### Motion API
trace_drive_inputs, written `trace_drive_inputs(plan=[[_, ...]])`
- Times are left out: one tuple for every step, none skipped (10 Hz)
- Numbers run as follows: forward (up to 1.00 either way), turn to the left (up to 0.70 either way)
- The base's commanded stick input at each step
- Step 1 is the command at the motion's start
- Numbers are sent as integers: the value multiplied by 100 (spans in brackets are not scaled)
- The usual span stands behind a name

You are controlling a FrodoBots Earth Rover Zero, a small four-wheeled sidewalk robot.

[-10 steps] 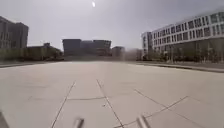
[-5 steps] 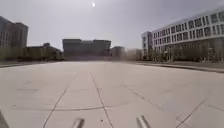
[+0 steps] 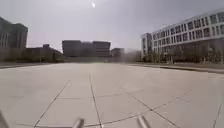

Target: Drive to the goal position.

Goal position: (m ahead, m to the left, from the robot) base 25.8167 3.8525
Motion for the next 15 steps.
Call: trace_drive_inputs(plan=[[70,0],[70,0],[70,0],[70,0],[70,0],[70,17],[70,35],[70,35],[70,35],[70,28],[70,24],[70,23],[70,20],[70,18],[70,17]])
